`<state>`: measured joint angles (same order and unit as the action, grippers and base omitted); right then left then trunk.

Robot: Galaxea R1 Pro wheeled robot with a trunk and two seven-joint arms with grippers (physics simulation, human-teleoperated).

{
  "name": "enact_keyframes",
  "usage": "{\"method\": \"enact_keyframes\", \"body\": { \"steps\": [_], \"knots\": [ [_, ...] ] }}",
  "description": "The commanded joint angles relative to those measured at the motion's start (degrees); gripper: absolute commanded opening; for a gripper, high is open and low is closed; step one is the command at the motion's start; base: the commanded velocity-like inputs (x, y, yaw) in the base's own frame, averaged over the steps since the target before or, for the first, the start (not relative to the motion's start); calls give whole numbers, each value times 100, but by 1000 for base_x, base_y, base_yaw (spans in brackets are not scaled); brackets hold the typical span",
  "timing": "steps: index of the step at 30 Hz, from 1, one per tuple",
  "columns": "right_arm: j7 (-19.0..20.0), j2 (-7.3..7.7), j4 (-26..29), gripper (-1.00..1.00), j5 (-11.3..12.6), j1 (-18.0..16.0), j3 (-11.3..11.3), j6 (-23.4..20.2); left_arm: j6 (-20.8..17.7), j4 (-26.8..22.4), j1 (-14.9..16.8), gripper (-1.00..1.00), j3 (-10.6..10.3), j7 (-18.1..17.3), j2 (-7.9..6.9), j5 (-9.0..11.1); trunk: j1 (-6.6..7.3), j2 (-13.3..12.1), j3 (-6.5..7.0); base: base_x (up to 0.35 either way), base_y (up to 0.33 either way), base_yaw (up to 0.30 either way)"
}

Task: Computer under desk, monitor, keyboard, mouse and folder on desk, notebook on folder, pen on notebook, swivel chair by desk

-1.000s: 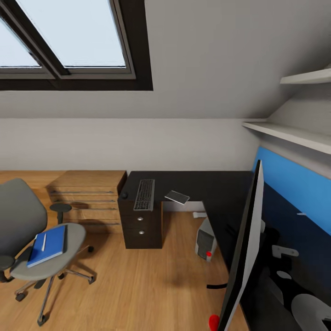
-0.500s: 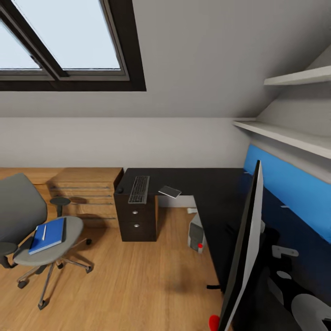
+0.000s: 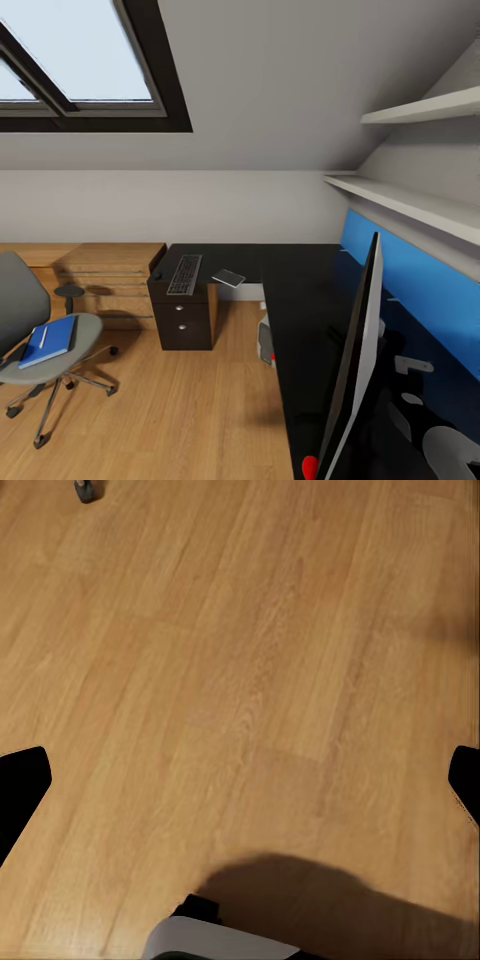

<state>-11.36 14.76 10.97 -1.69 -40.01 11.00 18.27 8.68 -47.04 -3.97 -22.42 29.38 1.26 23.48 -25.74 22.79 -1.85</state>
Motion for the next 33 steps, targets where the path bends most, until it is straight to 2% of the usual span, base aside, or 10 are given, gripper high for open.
{"method": "enact_keyframes", "body": {
  "steps": [1, 16, 33],
  "knots": [
    [-15, 1, 1, -100, -14, -7, -6, 28, 37, -7, 2, 100, -17, 23, -3, 60, -4, 13, -11, 36, -346, 0],
    [-24, 1, 1, -100, -7, -7, -1, 56, 41, -7, 2, 100, -10, 16, -3, 63, -4, 13, -11, 1, -305, 0],
    [-15, 1, 9, -100, -11, -7, -10, 80, 43, -7, 2, 100, -9, 15, -3, 63, -4, 13, -11, 0, -23, 0]
  ]
}}
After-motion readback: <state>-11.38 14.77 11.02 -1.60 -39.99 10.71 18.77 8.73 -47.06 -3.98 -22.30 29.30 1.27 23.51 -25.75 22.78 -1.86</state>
